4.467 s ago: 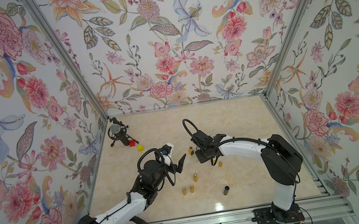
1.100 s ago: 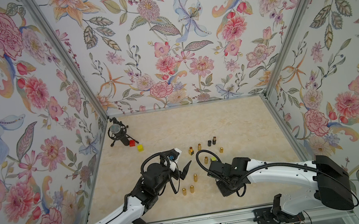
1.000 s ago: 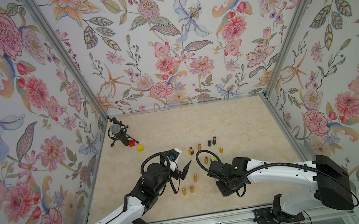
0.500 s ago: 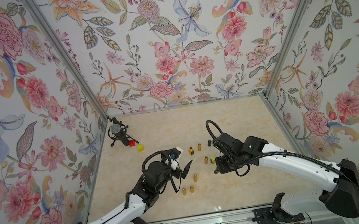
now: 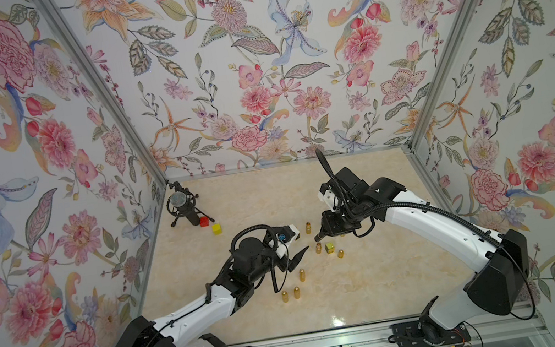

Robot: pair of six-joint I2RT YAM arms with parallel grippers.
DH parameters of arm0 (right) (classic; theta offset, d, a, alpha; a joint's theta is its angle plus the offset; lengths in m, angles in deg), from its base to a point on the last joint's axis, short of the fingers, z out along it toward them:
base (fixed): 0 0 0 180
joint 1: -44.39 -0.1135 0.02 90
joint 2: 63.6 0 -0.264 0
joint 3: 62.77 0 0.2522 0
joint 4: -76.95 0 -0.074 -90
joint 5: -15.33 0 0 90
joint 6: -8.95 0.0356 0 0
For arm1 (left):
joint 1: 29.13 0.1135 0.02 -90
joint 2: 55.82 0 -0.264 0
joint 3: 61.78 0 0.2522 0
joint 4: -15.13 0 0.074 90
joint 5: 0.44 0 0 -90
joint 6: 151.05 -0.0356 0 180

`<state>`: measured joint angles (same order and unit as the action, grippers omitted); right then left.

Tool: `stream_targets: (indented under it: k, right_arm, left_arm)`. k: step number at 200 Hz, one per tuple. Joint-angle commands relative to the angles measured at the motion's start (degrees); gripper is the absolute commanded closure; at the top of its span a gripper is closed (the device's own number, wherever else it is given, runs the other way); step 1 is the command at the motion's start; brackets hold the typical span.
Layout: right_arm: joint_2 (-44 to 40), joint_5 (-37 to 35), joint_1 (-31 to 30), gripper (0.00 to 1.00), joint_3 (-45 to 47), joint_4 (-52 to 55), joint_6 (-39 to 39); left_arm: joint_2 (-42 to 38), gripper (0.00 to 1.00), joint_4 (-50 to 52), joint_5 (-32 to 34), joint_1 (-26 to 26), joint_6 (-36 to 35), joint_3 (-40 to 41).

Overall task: Open the lipstick cap
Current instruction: Open the cover of the lipstick.

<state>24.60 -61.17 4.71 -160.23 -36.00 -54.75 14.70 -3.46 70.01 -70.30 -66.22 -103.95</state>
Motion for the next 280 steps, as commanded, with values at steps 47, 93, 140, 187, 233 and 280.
stream_targets:
  k: [47, 93, 140, 187, 233, 280]
  right_arm:
    - [5.6, 9.0, 0.5, 0.79, -5.7, 0.1, -2.9]
    - [6.4, 10.9, 1.1, 0.79, -6.3, 0.0, -3.2]
    - [6.1, 11.7, 1.8, 0.79, -6.0, -0.1, -3.2]
    - [5.4, 12.1, 2.1, 0.78, -5.4, -0.3, -3.0]
    - [4.8, 12.5, 2.1, 0.78, -4.9, -0.6, -2.8]
    - [4.3, 12.7, 4.0, 0.79, -4.3, -0.9, -2.7]
  left_arm:
    - [8.8, 0.26, -2.7, -6.8, -0.5, -2.2, -5.9]
    - [11.0, 0.50, -6.0, -7.2, 0.0, -2.2, -5.4]
    - [11.5, 0.57, -6.7, -8.1, 0.4, -1.4, -4.4]
    - [11.8, 0.65, -6.7, -8.5, 0.8, -1.2, -3.7]
    - [12.0, 0.67, -6.3, -8.3, 0.9, -1.2, -3.0]
    - [11.6, 0.81, -7.0, -7.9, 1.3, -0.9, -2.0]
